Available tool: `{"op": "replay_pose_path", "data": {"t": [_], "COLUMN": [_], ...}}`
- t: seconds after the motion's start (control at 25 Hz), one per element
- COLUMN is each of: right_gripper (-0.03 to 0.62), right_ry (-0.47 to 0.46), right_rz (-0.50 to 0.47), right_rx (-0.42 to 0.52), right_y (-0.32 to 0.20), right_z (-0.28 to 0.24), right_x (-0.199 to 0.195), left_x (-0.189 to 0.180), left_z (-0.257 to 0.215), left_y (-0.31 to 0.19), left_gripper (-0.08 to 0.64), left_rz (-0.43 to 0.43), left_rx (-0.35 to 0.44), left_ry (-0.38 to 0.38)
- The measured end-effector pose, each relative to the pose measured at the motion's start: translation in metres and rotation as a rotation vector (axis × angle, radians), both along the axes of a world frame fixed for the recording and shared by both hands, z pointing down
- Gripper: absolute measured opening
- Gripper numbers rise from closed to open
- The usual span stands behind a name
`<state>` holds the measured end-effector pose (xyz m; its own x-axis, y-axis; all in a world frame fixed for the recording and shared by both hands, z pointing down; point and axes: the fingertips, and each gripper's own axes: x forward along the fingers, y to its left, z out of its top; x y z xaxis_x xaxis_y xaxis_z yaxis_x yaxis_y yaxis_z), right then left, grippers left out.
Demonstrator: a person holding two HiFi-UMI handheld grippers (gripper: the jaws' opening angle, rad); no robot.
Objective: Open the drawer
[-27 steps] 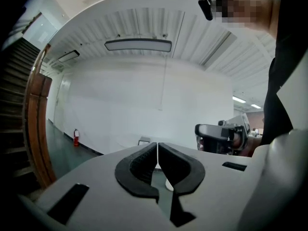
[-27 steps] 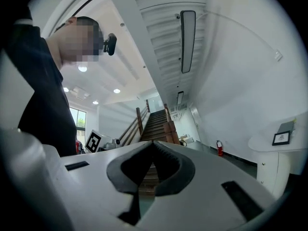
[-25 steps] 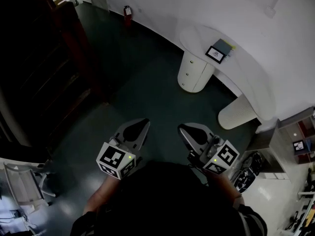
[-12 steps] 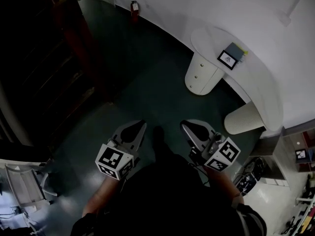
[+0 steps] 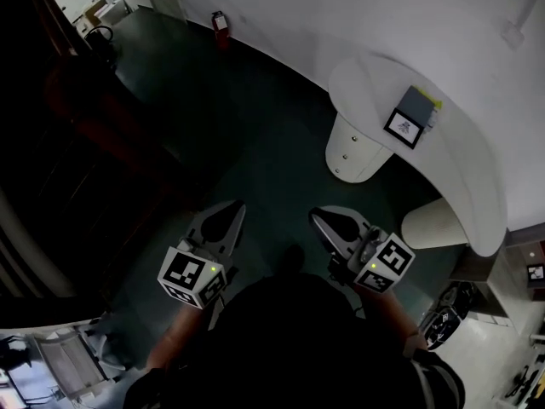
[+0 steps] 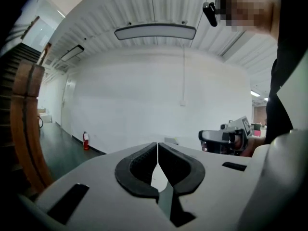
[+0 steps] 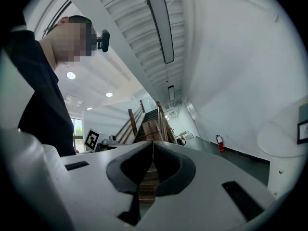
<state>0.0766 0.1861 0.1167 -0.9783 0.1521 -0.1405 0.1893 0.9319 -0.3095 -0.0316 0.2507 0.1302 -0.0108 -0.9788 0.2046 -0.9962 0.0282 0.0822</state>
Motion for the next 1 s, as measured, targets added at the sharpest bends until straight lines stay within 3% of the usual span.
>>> {"op": "replay_pose_path", "data": {"t": [0.24,0.44,0.76,1.0], "right_gripper": [0.015,0.015,0.015,0.016], "right_ry": [0.039,0.080,0.117,0.146], "right_rz": [0.060,0.181,0.424,0.552], "right_rx": [0.015,-0.078,-0.108,-0.110], "right_y": [-0.069,-0.123,-0.209,-0.242], "right_z": [0.014,0.041,0.044,0.043], "right_x": [-0.050,-0.076,-0.142,-0.166], "left_x": [-0.047,-0.069,-0.128,-0.135], "left_z": [0.004,0.015,0.045,0.064], "left_y": [-0.089,-0.167,-0.284,-0.331], "left_gripper": [0.018,0.018,0.018,0.018], "left_rz": [0.119,0.266,0.517,0.704], "left_rx": [-0.031,-0.045,-0.074,-0.112], "left_ry": [-0.030,-0.004,-0.033,-0.004]}}
